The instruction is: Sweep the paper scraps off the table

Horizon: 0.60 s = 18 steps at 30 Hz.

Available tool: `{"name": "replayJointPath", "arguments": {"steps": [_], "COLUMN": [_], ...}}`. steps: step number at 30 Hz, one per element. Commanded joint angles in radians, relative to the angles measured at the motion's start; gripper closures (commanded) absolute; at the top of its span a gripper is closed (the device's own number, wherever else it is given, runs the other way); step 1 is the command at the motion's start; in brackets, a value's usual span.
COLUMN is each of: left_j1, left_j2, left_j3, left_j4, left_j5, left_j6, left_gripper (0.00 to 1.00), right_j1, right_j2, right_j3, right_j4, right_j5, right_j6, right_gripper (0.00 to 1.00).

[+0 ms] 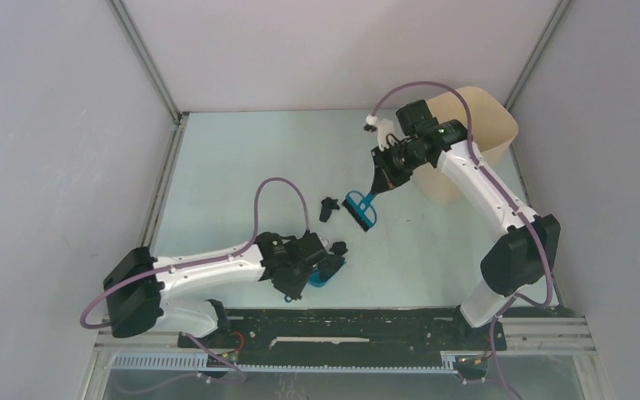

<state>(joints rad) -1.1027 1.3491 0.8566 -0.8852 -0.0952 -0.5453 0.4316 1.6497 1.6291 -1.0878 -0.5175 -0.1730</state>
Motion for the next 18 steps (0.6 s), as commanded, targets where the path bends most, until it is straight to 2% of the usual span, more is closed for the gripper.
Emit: {"name": "replayJointPath", "arguments": {"steps": [1,5,9,12,15,18], "left_j1": [0.004,0.001,-0.006,-0.010,-0.014,-0.013], "left_j2": [-0.097,-0.139,-0.186,-0.192,-0.156,-0.091], "left_j3": [-0.056,-0.089,-0.109,-0.111,-0.102,-0.093], "left_j4": [-0.003,-0.033,-0.050,-0.065,-0.097,-0.085], "left_j5": [0.037,0.059,0.064,0.043,-0.005,-0.024], "left_j6": [-0.083,-0.111,-0.147,-0.153,-0.153,-0.134], "left_gripper": [1.00,1.00,1.00,1.00,1.00,1.00], "right_j1": [0.006,0.077,0.154,0.224,0.274,0.306], "right_j2": [0.017,0.088,0.150,0.212,0.295,0.374], "right_j3": [0.081,0.146,0.194,0.214,0.254,0.300], "right_j4": [0.125,0.218,0.303,0.365,0.364,0.292], "right_j5": [0.116,0.312,0.419,0.570,0.632,0.632], "right_j6": [-0.015,-0.088,-0.173,-0.257,-0.307,-0.302], "right_gripper": [1.00,1.00,1.00,1.00,1.00,1.00]}}
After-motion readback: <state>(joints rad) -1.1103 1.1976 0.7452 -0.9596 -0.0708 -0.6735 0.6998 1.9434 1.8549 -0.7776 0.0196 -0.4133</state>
